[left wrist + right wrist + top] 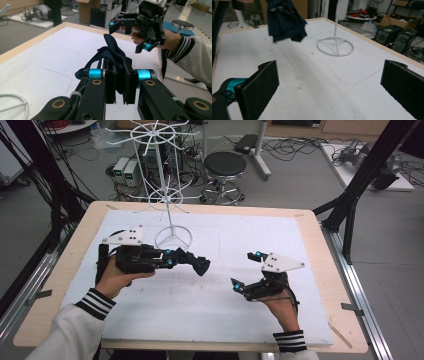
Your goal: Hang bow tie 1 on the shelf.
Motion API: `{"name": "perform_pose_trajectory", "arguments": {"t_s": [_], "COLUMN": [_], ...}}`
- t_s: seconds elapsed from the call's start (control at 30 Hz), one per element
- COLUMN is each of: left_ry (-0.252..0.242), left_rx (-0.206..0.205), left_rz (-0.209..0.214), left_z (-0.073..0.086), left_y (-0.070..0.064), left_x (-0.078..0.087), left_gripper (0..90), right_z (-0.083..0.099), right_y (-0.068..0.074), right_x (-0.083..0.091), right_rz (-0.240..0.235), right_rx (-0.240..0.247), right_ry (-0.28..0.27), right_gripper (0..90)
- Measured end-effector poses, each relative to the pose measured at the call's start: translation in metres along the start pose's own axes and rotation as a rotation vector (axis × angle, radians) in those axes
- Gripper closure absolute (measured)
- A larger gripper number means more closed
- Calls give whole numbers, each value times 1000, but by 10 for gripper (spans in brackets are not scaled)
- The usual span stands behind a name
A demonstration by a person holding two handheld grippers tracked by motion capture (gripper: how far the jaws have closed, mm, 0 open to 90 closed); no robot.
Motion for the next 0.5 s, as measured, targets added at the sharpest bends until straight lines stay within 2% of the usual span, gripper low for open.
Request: {"name": "perform_pose_trajectory", "arguments": {"t_s": [0.03,0.07,0.13,0.23,0.33,0.43,0.5], "left_ry": [-7,-10,-14,-26,-42,-57,-68], "left_rx": [3,4,1,0,-3,-10,-14], "left_rz": [-2,1,-13,-26,-40,-55,-64], "left_z": [0,-1,-1,-3,-5,-8,-10], "left_y": [0,2,4,6,9,13,16], "left_x": [1,3,6,10,15,20,24], "left_gripper": [830,830,830,829,830,829,829], "right_z": [4,12,14,27,31,37,38], "right_y": [-1,-1,-1,-1,-2,-5,-5], "right_x": [3,10,12,25,30,39,40], "right_rz": [14,19,26,56,73,113,114], "right_rx": [-1,-31,-34,-55,-54,-57,-61], "right_ry": [-7,-19,-20,-35,-51,-85,-83], "right_gripper": [10,10,10,10,10,10,10]}}
Point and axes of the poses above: each handheld gripper's, and its own axes: x roughly backward along the jaws, z roughly out of its underside, y roughly to its left, the point moved 3 cm from there along -x, roughly forward along the jaws, and after that the axes turned 10 degrees about -z, right-handed, at the moved point
